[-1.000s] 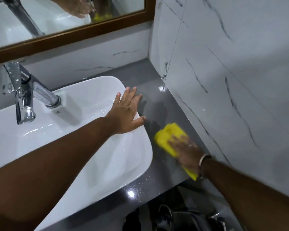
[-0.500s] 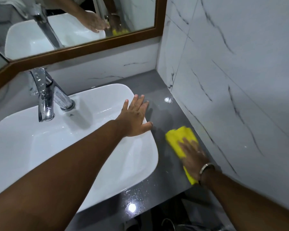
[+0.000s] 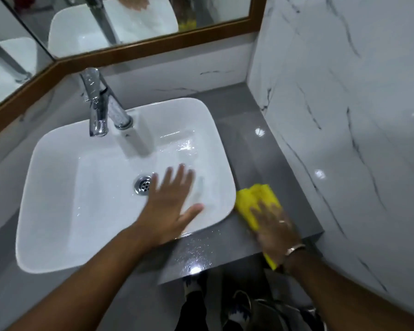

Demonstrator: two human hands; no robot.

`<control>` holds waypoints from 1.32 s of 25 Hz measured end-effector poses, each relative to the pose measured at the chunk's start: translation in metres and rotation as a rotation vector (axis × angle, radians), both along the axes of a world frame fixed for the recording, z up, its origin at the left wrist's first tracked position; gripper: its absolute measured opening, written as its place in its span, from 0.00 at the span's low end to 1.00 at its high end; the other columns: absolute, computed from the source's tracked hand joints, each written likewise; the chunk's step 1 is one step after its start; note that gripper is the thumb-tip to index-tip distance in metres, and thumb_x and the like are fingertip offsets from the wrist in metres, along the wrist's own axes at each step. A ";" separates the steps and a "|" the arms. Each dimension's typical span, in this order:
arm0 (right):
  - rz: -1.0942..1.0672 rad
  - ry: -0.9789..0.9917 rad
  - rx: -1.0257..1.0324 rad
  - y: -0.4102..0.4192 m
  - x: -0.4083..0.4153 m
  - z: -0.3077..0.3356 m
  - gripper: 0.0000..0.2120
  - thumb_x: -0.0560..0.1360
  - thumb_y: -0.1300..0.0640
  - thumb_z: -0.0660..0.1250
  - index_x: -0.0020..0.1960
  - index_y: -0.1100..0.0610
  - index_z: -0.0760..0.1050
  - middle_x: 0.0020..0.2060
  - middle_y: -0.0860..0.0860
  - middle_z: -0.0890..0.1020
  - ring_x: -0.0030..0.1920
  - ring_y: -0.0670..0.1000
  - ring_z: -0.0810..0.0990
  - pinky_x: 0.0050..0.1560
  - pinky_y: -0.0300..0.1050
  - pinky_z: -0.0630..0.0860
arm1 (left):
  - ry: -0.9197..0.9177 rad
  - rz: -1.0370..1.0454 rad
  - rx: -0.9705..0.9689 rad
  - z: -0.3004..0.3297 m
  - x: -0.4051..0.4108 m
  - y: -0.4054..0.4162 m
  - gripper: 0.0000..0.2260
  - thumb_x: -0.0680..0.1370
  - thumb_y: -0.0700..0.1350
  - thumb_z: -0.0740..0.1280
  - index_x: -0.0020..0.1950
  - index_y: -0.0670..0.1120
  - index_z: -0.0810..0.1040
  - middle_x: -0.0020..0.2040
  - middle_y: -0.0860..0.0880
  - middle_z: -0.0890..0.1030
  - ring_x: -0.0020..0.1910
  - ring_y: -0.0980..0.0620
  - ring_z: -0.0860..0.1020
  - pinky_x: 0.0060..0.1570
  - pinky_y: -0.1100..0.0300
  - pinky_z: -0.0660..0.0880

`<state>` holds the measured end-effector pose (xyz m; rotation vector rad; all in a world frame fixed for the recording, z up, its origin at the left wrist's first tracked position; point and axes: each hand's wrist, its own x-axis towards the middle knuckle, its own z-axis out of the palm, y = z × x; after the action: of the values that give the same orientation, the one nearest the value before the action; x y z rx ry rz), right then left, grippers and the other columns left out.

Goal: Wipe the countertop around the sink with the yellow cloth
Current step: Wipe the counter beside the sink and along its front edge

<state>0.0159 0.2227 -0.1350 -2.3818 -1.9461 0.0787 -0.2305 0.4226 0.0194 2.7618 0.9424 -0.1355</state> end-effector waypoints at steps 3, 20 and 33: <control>-0.582 0.138 0.078 -0.003 -0.011 0.015 0.31 0.69 0.49 0.55 0.72 0.50 0.62 0.72 0.55 0.66 0.69 0.63 0.64 0.62 0.62 0.65 | 0.083 0.276 0.000 -0.002 -0.113 0.006 0.38 0.74 0.72 0.39 0.79 0.52 0.47 0.79 0.46 0.48 0.77 0.41 0.47 0.73 0.38 0.44; 0.202 0.251 -0.040 0.012 -0.213 0.025 0.36 0.61 0.48 0.68 0.69 0.44 0.65 0.71 0.48 0.68 0.68 0.59 0.69 0.66 0.53 0.65 | 0.064 0.295 -0.072 -0.006 -0.226 0.043 0.34 0.77 0.69 0.42 0.79 0.54 0.48 0.79 0.49 0.52 0.78 0.51 0.44 0.74 0.44 0.38; -0.016 0.173 -0.101 0.052 -0.307 0.028 0.30 0.68 0.47 0.54 0.69 0.51 0.67 0.68 0.56 0.71 0.67 0.62 0.70 0.66 0.57 0.64 | 0.005 0.281 0.036 -0.010 -0.243 0.048 0.34 0.77 0.67 0.44 0.78 0.49 0.52 0.77 0.43 0.61 0.76 0.42 0.56 0.74 0.39 0.45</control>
<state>-0.2916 0.2745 -0.1067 -2.3612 -1.8870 0.3777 -0.4732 0.4710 0.0094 2.6266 1.3326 -0.0795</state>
